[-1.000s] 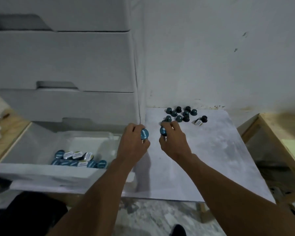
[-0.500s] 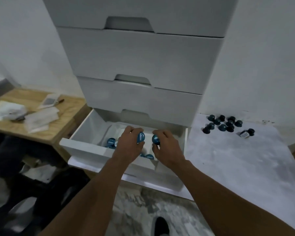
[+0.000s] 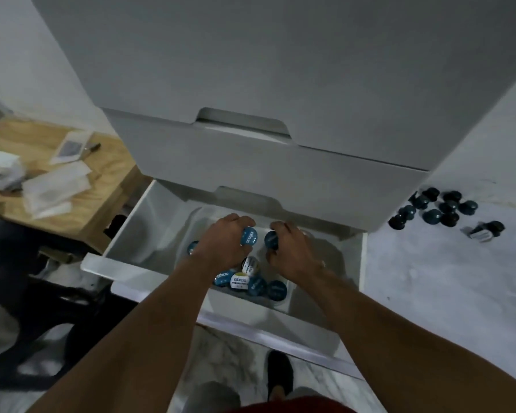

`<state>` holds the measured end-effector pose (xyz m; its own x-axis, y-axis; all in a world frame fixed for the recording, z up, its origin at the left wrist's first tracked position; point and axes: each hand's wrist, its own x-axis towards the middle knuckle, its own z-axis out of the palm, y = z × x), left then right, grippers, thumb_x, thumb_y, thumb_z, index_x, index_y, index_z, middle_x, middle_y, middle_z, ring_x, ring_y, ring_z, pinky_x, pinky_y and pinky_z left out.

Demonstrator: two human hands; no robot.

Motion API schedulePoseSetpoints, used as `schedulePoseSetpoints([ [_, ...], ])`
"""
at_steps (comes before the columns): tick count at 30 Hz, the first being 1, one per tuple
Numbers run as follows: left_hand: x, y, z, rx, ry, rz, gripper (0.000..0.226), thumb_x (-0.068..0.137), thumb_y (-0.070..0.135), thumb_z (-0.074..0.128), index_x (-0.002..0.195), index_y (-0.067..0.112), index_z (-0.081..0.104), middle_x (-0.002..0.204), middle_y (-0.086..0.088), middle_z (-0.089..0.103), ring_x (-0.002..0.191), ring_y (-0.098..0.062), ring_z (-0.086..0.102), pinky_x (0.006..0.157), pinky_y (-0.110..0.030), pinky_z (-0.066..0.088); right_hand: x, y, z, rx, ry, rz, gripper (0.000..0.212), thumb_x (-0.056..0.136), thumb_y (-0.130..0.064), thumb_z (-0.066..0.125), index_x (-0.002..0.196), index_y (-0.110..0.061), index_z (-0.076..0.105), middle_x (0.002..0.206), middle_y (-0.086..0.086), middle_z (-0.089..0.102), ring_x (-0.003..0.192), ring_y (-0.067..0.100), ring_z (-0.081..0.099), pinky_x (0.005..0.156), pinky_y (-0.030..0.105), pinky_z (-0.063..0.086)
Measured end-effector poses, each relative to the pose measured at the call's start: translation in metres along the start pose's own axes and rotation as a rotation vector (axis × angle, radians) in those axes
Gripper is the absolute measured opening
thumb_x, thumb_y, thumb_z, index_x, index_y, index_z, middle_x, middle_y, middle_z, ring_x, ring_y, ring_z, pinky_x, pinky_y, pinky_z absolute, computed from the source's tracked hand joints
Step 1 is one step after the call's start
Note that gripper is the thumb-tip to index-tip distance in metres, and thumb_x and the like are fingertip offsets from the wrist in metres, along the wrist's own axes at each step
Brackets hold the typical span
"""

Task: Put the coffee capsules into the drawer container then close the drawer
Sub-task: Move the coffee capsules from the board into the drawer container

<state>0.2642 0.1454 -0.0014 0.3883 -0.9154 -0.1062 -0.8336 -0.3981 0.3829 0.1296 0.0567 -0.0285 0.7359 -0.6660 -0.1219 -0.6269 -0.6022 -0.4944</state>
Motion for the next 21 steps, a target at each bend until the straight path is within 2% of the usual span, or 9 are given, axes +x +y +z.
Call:
schedulePoseSetpoints([
  [4, 0.021, -0.004, 0.007, -0.011, -0.091, 0.046, 0.048, 0.079, 0.022, 0.071, 0.124, 0.019, 0.056, 0.120, -0.003, 0.062, 0.107, -0.021, 0.058, 0.092, -0.030, 0.044, 0.000, 0.006, 0.002, -0.059, -0.008, 0.025, 0.046, 0.082, -0.019, 0.062, 0.126, -0.010, 0.051, 0.127, 0.011, 0.056, 0.114, 0.028, 0.051, 0.098, 0.036, 0.041],
  [7, 0.032, -0.004, 0.011, -0.031, -0.150, 0.108, 0.045, 0.076, 0.021, 0.071, 0.119, 0.021, 0.058, 0.115, -0.002, 0.064, 0.103, -0.021, 0.058, 0.089, -0.034, 0.049, -0.004, 0.008, 0.002, -0.123, 0.015, 0.072, 0.047, 0.082, -0.022, 0.060, 0.127, -0.012, 0.051, 0.129, 0.010, 0.057, 0.118, 0.028, 0.048, 0.101, 0.037, 0.038],
  [10, 0.035, -0.003, 0.014, -0.020, -0.230, 0.189, 0.042, 0.074, 0.021, 0.071, 0.114, 0.024, 0.060, 0.111, -0.001, 0.064, 0.101, -0.021, 0.058, 0.088, -0.036, 0.050, -0.014, 0.006, 0.000, -0.152, 0.007, 0.139, 0.042, 0.084, -0.024, 0.057, 0.125, -0.012, 0.052, 0.126, 0.010, 0.060, 0.119, 0.028, 0.046, 0.097, 0.036, 0.041],
  [14, 0.034, -0.002, 0.021, 0.014, -0.326, 0.285, 0.037, 0.074, 0.019, 0.068, 0.110, 0.021, 0.062, 0.103, -0.001, 0.064, 0.095, -0.022, 0.059, 0.077, -0.031, 0.048, -0.025, -0.001, 0.000, -0.196, -0.032, 0.195, 0.034, 0.082, -0.024, 0.056, 0.115, -0.015, 0.056, 0.119, 0.009, 0.060, 0.110, 0.028, 0.051, 0.086, 0.037, 0.047],
  [17, 0.034, -0.002, 0.022, 0.039, -0.358, 0.327, 0.022, 0.073, 0.016, 0.065, 0.095, 0.017, 0.062, 0.091, -0.004, 0.063, 0.086, -0.024, 0.059, 0.068, -0.031, 0.046, -0.027, -0.006, 0.001, -0.206, -0.037, 0.212, 0.038, 0.083, -0.022, 0.056, 0.120, -0.014, 0.056, 0.122, 0.009, 0.058, 0.112, 0.029, 0.051, 0.090, 0.038, 0.048],
  [21, 0.035, -0.004, 0.026, 0.044, -0.374, 0.323, 0.023, 0.075, 0.013, 0.064, 0.097, 0.017, 0.062, 0.093, -0.005, 0.064, 0.086, -0.024, 0.060, 0.071, -0.033, 0.048, -0.024, -0.009, -0.001, -0.228, -0.117, 0.231, 0.033, 0.087, -0.017, 0.055, 0.119, -0.013, 0.057, 0.123, 0.010, 0.059, 0.112, 0.030, 0.054, 0.089, 0.038, 0.047],
])
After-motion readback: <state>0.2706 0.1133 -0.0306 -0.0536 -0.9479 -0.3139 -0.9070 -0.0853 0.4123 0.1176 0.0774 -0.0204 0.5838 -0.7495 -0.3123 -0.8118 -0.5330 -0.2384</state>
